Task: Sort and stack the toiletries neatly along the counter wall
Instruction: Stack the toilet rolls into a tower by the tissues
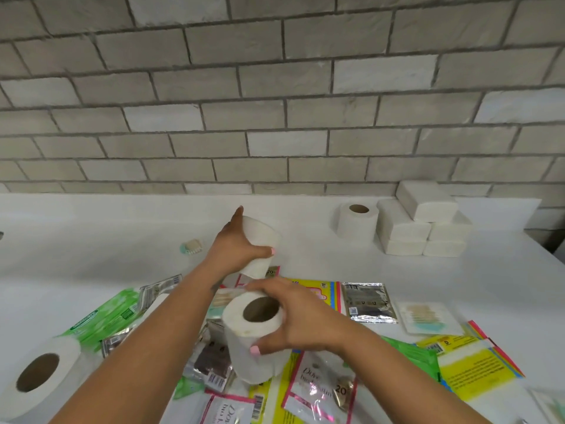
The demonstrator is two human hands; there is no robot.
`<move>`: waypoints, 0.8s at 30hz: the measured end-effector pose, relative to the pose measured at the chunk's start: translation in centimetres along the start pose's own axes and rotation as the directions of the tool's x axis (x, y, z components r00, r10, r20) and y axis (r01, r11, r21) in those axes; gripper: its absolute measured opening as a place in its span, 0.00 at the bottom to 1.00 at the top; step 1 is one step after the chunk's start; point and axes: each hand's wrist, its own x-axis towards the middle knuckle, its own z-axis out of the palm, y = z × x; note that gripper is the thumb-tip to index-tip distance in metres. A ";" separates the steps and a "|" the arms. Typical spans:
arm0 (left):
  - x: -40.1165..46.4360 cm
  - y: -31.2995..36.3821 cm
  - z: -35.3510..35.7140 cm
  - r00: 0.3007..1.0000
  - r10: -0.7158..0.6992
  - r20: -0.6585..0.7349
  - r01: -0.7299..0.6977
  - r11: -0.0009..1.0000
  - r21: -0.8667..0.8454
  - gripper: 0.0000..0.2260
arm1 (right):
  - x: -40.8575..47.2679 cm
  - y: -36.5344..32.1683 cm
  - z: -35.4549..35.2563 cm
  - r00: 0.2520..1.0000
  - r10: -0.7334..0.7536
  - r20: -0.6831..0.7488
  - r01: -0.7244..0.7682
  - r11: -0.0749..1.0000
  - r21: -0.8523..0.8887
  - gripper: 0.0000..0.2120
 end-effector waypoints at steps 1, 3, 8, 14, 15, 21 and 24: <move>0.3 0.3 0.2 1.000 -0.003 -0.004 0.003 1.000 -0.027 0.52 | 0.1 0.5 -0.8 0.999 0.017 -0.031 -0.017 1.000 0.004 0.39; 1.1 0.8 0.8 1.000 -0.010 -0.012 0.009 0.997 -0.073 0.52 | 0.2 1.6 -2.4 0.994 0.051 -0.092 -0.051 0.999 0.004 0.38; 2.9 2.0 2.8 0.998 -0.027 -0.064 0.021 0.995 -0.099 0.49 | 0.7 4.4 -5.7 0.964 0.146 -0.223 -0.152 0.988 -0.010 0.39; 5.4 3.0 6.1 0.995 -0.001 -0.102 -0.026 0.965 -0.261 0.43 | 1.2 8.8 -9.4 0.889 0.277 -0.364 -0.302 0.953 -0.013 0.41; 5.9 3.2 6.7 0.994 0.005 -0.105 -0.033 0.963 -0.269 0.43 | 1.4 9.6 -9.8 0.874 0.299 -0.384 -0.326 0.945 -0.006 0.41; 9.0 3.7 10.2 0.996 0.001 -0.085 -0.021 0.969 -0.245 0.43 | 2.6 13.5 -11.3 0.807 0.381 -0.452 -0.428 0.904 -0.003 0.43; 10.4 3.6 11.8 0.998 -0.005 -0.057 -0.011 0.959 -0.283 0.42 | 3.4 15.0 -11.3 0.792 0.403 -0.459 -0.443 0.896 0.022 0.44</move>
